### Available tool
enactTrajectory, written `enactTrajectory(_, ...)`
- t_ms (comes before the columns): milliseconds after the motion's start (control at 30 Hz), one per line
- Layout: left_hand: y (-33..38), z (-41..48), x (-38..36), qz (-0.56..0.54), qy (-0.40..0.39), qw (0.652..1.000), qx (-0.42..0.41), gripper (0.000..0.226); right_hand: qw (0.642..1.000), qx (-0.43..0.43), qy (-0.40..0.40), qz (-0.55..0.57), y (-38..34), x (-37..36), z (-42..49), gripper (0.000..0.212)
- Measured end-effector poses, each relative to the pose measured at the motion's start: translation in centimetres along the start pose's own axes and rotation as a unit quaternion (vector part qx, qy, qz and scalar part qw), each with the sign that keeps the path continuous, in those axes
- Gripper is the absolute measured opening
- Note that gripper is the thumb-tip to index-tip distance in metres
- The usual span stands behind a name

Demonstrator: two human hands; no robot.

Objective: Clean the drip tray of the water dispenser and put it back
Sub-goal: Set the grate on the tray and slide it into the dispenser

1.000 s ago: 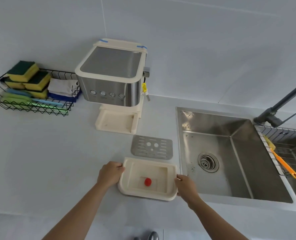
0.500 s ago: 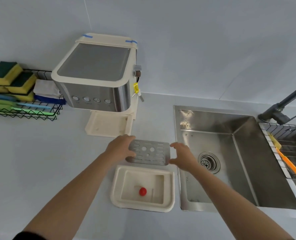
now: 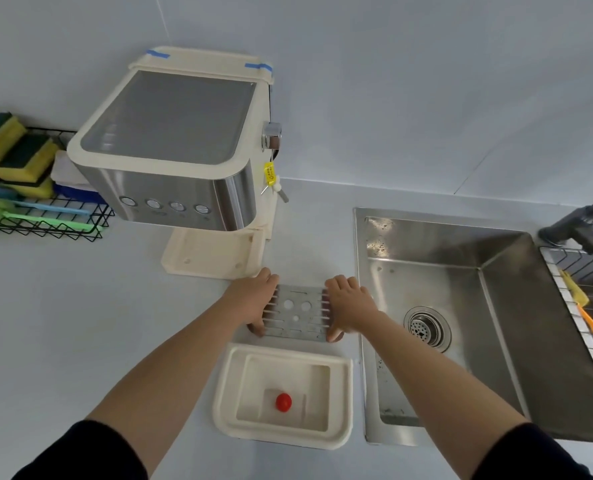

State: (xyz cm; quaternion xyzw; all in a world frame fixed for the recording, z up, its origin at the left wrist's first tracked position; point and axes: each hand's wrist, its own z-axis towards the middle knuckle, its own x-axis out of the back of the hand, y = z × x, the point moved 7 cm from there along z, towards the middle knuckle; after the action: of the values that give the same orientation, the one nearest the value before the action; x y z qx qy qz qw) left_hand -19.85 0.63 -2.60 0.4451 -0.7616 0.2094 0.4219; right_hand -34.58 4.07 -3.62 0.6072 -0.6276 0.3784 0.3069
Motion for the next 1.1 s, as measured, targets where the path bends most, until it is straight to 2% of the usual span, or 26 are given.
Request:
enactTrajectory(367,-0.3,0.1,0.5,-0.015,0.004,1.000,0.004,0.083,1.000,-0.019,-0.001,0.011,0.4,-0.1,0.2,0.093)
enactTrajectory(567,-1.4,-0.8,0.1,-0.078,0.083,0.993,-0.002,0.088,0.995,-0.024,0.021,0.099,0.7,-0.3,-0.9,0.087)
enactTrajectory(700,-2.1,-1.7,-1.0,-0.230,0.113,0.966,0.016,0.093,0.963,-0.026,0.053,0.262,1.0,-0.3,-2.0,0.078)
enactTrajectory(833,-2.5,-2.7,-1.4,-0.378,0.125,0.916,0.038,0.088,0.937,-0.059,0.078,0.336,1.9,-1.0,-2.7,0.075)
enactTrajectory(1000,-3.3,-3.7,-0.6,-0.436,0.160,0.883,0.071,0.085,0.881,-0.086,0.126,0.448,2.6,-0.4,-4.0,0.074)
enactTrajectory(1100,-3.6,-5.0,0.9,-0.455,0.201,0.865,0.072,0.072,0.846,-0.092,0.151,0.502,2.9,0.6,-5.1,0.074)
